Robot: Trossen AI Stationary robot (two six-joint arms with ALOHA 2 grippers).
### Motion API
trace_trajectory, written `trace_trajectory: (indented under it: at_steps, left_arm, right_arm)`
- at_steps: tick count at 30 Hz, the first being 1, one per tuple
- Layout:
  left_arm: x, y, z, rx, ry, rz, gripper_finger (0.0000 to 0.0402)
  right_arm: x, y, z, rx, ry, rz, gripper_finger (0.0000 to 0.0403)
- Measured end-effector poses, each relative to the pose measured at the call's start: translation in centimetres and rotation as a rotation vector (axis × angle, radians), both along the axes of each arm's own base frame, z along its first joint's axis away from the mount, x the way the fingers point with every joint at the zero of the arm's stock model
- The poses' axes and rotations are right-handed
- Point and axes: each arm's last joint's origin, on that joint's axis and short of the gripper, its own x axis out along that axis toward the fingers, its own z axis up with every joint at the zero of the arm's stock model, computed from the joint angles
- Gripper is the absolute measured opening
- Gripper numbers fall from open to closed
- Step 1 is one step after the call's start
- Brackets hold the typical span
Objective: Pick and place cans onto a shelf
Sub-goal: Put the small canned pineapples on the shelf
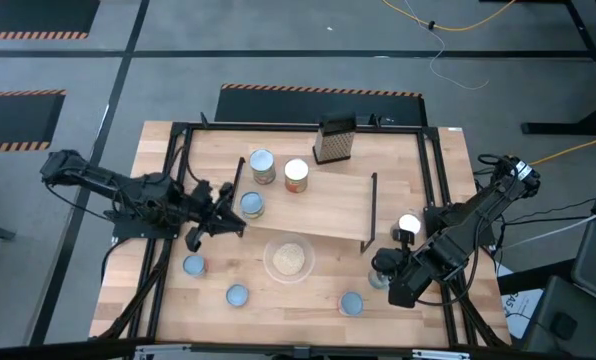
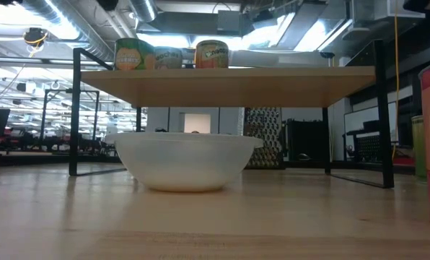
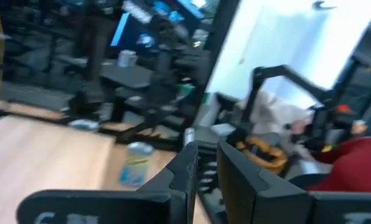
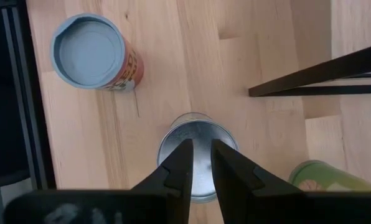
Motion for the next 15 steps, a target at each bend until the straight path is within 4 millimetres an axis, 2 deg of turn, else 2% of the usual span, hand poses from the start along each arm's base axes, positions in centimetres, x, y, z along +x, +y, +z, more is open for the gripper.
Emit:
trace_trajectory:
  at_steps: [4, 9, 15]
  left_arm:
    - [1.1, -2.0, -0.4, -0.037, -0.015, -0.06, 0.0055]
    - [1.9, -4.8, -0.7, -0.043, 0.034, -0.037, 0.0055]
    - [2.6, -8.1, 1.1, 0.017, 0.096, -0.02, 0.0055]
  right_arm:
    - [0.0, 0.0, 0.0, -0.011, 0.0, 0.031, 0.0062]
    - [0.0, 0.0, 0.0, -0.032, 0.0, 0.094, 0.0062]
    - [0.1, 0.0, 0.0, -0.037, -0.004, 0.117, 0.0062]
